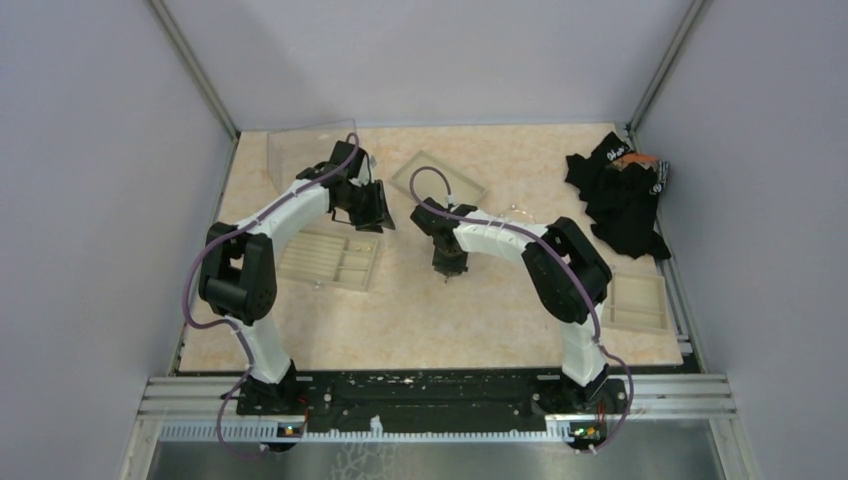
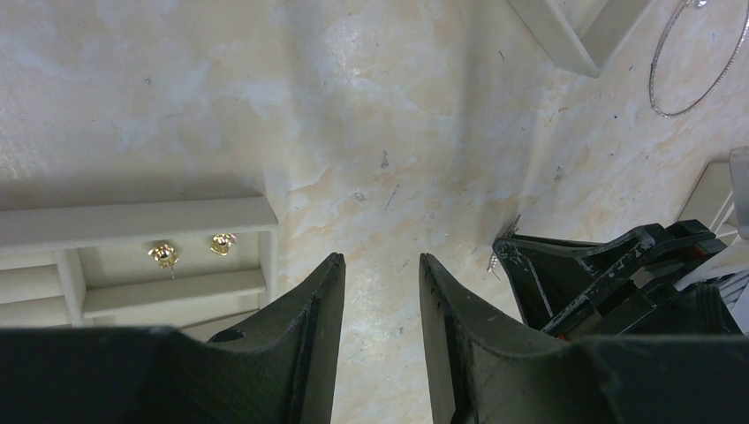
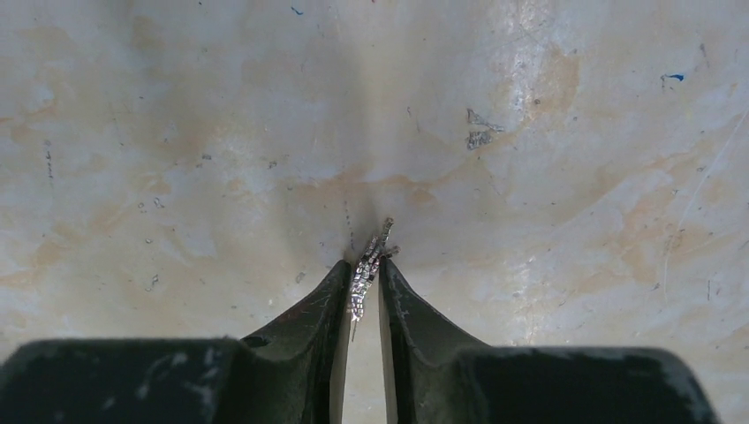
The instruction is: Organize the mixed jewelry
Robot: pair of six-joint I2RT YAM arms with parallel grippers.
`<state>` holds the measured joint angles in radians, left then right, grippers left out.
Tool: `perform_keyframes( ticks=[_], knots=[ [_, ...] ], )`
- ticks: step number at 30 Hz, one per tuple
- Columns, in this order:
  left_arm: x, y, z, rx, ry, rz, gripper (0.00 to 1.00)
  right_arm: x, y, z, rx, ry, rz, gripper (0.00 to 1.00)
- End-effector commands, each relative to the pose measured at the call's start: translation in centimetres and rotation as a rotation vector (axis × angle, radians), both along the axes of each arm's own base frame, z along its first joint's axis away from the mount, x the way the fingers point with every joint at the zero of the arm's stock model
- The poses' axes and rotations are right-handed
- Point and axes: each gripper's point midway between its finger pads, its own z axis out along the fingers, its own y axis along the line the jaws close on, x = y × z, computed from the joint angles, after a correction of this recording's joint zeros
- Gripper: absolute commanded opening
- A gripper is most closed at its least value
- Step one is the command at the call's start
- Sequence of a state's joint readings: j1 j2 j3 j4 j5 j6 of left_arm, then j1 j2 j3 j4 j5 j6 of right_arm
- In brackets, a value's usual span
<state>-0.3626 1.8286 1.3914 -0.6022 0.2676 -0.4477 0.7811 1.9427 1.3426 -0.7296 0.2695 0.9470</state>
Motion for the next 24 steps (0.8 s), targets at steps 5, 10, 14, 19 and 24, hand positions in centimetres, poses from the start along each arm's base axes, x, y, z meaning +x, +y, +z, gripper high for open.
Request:
perform_keyframes(
  ticks=[5, 10, 14, 19, 24],
  knots=[
    [0.0, 0.0, 1.6, -0.033, -0.04, -0.007, 0.43, 0.2, 0.7, -0.7, -0.005, -0.005, 0.011, 0.0],
    [-0.1, -0.3, 1.5, -0.044, -0.035, -0.014, 0.43, 0.7, 0.9, 0.8, 0.033, -0.069, 0.043, 0.0],
    [0.0, -0.4, 1.6, -0.05, -0.037, -0.015, 0.43, 0.5, 0.1, 1.5, 0.027, -0.091, 0.042, 0.0],
    [0.1, -0.5, 1.7, -0.053, -0.038, -0.016, 0.42, -0.2, -0.9, 1.9, 0.009, -0.097, 0.044, 0.0],
    [0.1, -0.5, 1.6, -0.055, -0.035, -0.013, 0.42, -0.5, -2.2, 2.8, -0.013, -0.125, 0.049, 0.0]
  ],
)
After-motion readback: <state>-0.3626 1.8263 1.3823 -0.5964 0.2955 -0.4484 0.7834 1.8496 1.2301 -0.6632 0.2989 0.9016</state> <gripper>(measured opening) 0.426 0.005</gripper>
